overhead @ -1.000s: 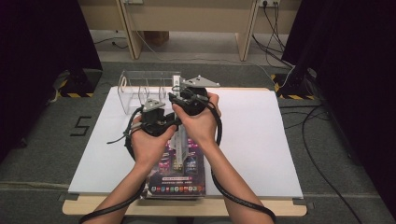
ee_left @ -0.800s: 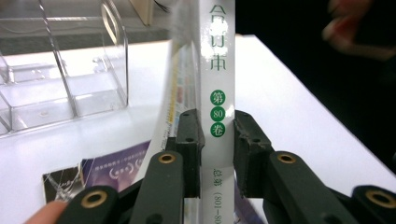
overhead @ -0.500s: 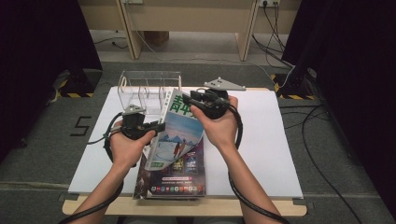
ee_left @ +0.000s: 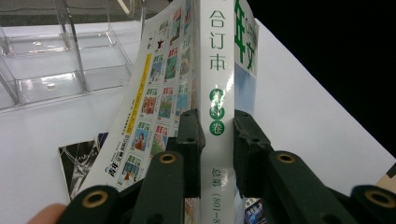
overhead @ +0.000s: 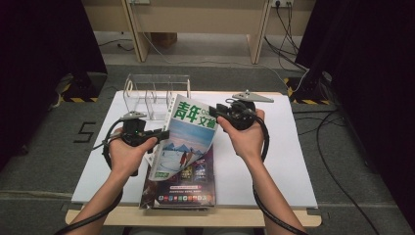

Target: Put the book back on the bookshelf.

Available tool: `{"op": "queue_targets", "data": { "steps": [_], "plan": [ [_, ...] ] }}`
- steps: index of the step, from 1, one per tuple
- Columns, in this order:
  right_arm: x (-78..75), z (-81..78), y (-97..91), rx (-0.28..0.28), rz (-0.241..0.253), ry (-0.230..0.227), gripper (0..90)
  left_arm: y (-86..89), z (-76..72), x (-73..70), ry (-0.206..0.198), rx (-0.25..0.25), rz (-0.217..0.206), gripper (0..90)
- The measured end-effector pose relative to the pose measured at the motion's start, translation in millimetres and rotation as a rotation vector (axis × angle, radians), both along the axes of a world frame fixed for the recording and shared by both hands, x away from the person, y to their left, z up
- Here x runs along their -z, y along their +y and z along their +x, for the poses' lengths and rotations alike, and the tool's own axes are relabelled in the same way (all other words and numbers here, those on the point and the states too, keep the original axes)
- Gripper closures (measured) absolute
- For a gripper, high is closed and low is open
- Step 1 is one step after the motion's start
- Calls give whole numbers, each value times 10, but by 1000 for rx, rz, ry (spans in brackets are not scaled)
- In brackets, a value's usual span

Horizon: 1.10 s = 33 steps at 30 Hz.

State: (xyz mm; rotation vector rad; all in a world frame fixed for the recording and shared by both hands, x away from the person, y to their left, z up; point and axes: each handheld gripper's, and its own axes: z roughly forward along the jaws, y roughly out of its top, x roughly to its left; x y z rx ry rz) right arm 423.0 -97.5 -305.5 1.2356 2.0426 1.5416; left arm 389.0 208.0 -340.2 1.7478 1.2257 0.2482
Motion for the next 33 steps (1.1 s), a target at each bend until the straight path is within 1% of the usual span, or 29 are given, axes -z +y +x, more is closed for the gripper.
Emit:
{"op": "queue_targets", "data": {
  "steps": [1,2,3,4,5,6,7,8,9,10,11,13,14,15,17,18,19,21,22,23,24,26,27,28,29,31,32,33],
  "plan": [
    [0,0,0,0,0,0,651,0,0,0,0,0,0,744],
    [11,0,-19,0,-5,1,651,27,15,-10,3,-2,-15,744],
    [28,0,-35,1,-2,0,651,52,34,-30,1,-6,-16,744],
    [58,0,-73,8,-5,3,651,91,69,-96,-16,-10,-9,745],
    [58,0,-73,8,-5,3,651,91,69,-96,-16,-10,-9,745],
    [86,-2,-115,14,-2,12,652,110,86,-136,-23,-9,-9,745],
    [86,-2,-115,14,-2,12,652,127,101,-176,-31,-12,-15,745],
    [117,-1,-162,23,-5,13,652,169,136,-263,-41,-19,-15,745],
    [117,-1,-162,23,-5,13,652,169,136,-263,-41,-19,-15,745],
    [144,-5,-217,32,-11,22,652,194,158,-303,-47,-23,-15,745],
    [144,-5,-217,32,-11,22,652,222,179,-339,-52,-30,-15,745],
    [179,-4,-292,46,-17,26,653,279,224,-403,-55,-40,3,745],
    [227,-5,-372,62,-20,39,653,332,271,-452,-46,-46,15,745],
    [227,-5,-372,62,-20,39,653,332,271,-452,-46,-46,15,745],
    [289,1,-451,73,-35,50,653,392,327,-492,-32,-61,0,745],
    [355,-3,-522,88,-38,69,654,442,366,-538,-33,-74,18,745],
    [355,-3,-522,88,-38,69,654,442,366,-538,-33,-74,18,745],
    [414,-10,-588,99,-42,82,656,473,398,-580,-32,-81,31,745],
    [441,-8,-622,105,-50,80,656,490,413,-600,-28,-89,35,745],
    [480,-13,-671,113,-48,92,657,531,438,-624,-23,-106,42,745],
    [498,-15,-693,117,-51,95,657,531,438,-624,-23,-106,42,745],
    [517,-21,-710,120,-52,98,657,576,465,-647,-11,-124,41,745],
    [536,-26,-721,122,-52,107,657,593,482,-660,-9,-136,36,745],
    [580,-19,-749,123,-61,112,658,606,502,-681,-6,-139,42,745],
    [580,-19,-749,123,-61,112,658,610,523,-700,-6,-143,41,745],
    [623,-19,-765,127,-63,119,658,622,580,-747,10,-143,33,745],
    [665,-30,-776,129,-63,129,659,623,608,-774,13,-146,31,745],
    [665,-30,-776,129,-63,129,659,625,636,-801,11,-150,30,745]
  ]
}}
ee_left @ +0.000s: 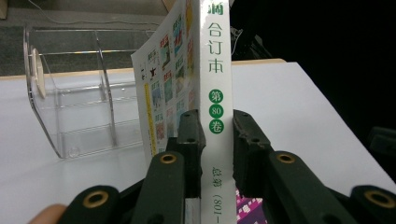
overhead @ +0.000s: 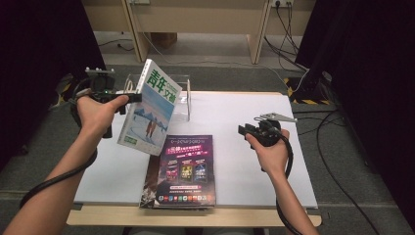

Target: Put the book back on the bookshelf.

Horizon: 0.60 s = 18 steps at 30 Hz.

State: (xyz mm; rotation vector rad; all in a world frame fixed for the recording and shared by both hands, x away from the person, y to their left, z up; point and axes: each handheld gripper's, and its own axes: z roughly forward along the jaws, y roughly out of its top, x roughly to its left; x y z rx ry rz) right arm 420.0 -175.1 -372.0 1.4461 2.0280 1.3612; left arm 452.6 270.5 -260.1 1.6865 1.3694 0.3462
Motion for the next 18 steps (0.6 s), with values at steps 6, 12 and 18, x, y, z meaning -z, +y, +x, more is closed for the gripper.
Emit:
{"op": "queue_targets", "data": {
  "steps": [6,12,18],
  "plan": [
    [148,-19,-68,10,-2,28,660,-44,137,-110,-9,-17,-69,744],
    [214,-33,-158,29,-4,40,661,-190,285,-156,-11,-16,-87,744],
    [307,-39,-196,33,-2,61,661,-321,447,-179,-17,-30,-118,744]
  ]
}}
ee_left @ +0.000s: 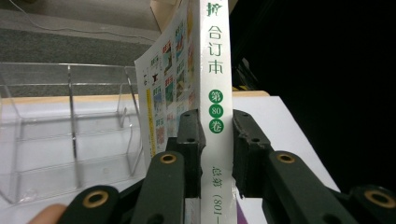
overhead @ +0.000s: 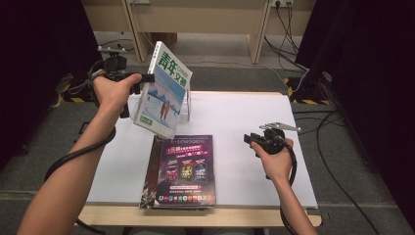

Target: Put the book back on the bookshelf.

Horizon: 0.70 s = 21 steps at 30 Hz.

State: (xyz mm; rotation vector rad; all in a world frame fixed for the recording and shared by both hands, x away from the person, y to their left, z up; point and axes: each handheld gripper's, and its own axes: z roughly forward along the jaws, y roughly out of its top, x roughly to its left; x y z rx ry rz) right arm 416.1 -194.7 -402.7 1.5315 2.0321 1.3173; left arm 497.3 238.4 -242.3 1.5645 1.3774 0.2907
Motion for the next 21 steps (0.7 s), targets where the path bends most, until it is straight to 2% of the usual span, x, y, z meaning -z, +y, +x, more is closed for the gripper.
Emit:
{"op": "queue_targets", "data": {
  "steps": [3,6,10,14,19,21],
  "plan": [
    [32,7,-9,1,1,6,661,-86,82,-23,-12,-4,-7,744],
    [44,1,-27,1,1,3,661,-154,160,-48,-28,-24,25,744],
    [73,-18,-83,12,7,7,662,-169,238,-43,-27,-36,13,744],
    [119,-31,-162,20,9,10,662,-158,305,-5,-28,-77,10,744],
    [185,-72,-213,27,16,19,661,-157,332,22,-41,-104,42,744],
    [213,-75,-231,29,18,26,661,-139,310,0,-50,-106,35,744]
  ]
}}
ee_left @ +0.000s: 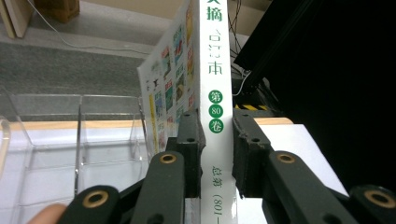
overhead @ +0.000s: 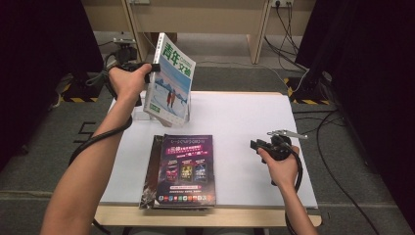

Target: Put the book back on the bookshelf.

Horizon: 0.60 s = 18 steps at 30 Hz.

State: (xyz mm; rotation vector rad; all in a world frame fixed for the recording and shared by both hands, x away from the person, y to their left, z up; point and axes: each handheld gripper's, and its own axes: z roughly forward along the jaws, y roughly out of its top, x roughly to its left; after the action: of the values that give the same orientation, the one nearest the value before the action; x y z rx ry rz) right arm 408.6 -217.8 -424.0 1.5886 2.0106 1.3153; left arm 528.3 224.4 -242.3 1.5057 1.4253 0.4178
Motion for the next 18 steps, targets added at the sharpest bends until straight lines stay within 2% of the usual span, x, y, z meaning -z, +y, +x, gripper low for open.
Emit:
{"op": "queue_targets", "data": {
  "steps": [5,8,13,15,16,18],
  "plan": [
    [35,-8,2,9,12,13,662,61,-47,-96,-19,-14,-1,744],
    [55,-5,37,-4,8,9,662,45,-53,-123,-23,-12,9,744],
    [62,-14,61,-6,11,16,661,-16,27,-76,-20,-15,8,744],
    [76,-14,50,-16,9,4,661,-25,71,-53,-17,-16,-11,744],
    [78,-22,45,-9,13,14,661,-31,93,-47,-16,-15,-16,744],
    [99,-20,21,-8,14,12,661,-56,125,-37,-14,-13,-8,744]
  ]
}}
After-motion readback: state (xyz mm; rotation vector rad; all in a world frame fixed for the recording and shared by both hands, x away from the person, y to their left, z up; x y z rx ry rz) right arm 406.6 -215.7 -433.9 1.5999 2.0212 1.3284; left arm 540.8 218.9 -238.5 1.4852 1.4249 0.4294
